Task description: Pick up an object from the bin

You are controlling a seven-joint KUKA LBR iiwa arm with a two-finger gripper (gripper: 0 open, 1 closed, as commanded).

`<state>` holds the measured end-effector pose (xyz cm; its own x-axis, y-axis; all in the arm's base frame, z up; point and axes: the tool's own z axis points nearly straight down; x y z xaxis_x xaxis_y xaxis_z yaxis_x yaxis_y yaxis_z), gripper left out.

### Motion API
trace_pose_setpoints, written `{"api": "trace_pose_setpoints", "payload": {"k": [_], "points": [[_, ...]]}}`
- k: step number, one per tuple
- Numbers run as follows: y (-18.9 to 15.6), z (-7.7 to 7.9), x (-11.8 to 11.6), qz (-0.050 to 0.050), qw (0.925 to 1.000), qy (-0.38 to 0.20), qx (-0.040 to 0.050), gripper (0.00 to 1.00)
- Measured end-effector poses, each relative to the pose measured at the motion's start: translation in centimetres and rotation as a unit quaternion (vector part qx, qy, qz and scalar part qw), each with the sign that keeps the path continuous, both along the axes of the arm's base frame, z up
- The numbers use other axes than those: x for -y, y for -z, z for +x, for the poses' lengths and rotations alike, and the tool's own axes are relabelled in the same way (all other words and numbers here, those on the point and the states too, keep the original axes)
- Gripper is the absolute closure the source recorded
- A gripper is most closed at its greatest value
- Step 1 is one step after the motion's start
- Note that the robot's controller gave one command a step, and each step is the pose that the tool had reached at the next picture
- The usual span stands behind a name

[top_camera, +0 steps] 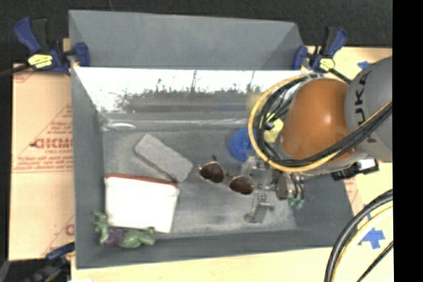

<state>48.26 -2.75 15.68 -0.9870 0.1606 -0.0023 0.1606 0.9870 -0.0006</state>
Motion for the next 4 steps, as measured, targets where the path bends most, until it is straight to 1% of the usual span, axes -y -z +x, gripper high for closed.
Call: {"api": "trace_pose_setpoints", "payload": {"k": [1,2,3,4], "points": [[0.9,0.5,0.3,0.001,1.0000,0.008,-0.0013,0.00],[-10.4,-0.4,1.7,0.000,0.9999,-0.011,-0.0021,0.00],[-12.5,0.4,1.2,0.000,0.9996,0.029,-0.0035,0.00],[-7.8,-0.1,0.6,0.001,0.9884,0.152,0.0025,0.00]]}}
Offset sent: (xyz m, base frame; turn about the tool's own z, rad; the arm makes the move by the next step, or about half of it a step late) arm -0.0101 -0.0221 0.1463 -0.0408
